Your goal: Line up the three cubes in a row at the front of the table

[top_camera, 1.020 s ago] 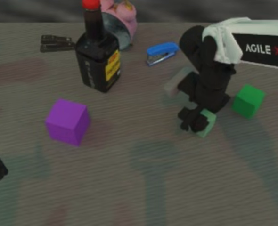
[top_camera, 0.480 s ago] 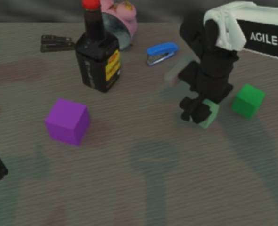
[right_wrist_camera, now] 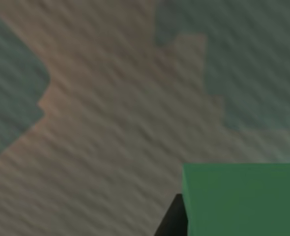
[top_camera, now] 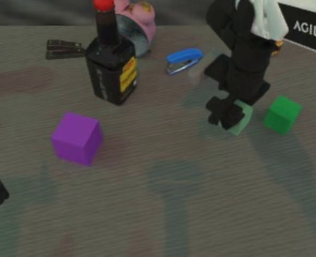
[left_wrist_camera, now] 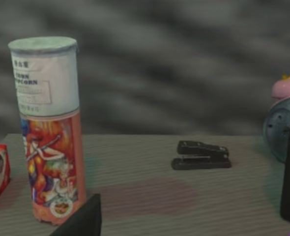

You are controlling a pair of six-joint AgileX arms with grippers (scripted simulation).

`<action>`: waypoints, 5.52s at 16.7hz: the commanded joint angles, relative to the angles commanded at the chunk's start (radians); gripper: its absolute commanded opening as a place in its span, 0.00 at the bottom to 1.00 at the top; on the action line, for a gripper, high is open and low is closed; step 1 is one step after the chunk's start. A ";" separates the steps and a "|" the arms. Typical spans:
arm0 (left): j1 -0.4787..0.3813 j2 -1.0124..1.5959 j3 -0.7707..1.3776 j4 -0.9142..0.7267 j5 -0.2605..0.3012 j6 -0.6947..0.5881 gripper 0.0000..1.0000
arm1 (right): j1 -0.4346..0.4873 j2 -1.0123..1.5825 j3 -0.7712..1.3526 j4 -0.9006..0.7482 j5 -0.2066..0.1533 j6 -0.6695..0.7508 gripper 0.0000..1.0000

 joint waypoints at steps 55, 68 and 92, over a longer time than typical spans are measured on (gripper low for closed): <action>0.000 0.000 0.000 0.000 0.000 0.000 1.00 | 0.330 -0.392 -0.810 0.414 -0.012 -0.377 1.00; 0.000 0.000 0.000 0.000 0.000 0.000 1.00 | 0.333 -0.509 -0.656 0.143 -0.013 -0.385 1.00; 0.000 0.000 0.000 0.000 0.000 0.000 1.00 | -0.257 0.069 0.159 -0.108 0.012 -0.290 1.00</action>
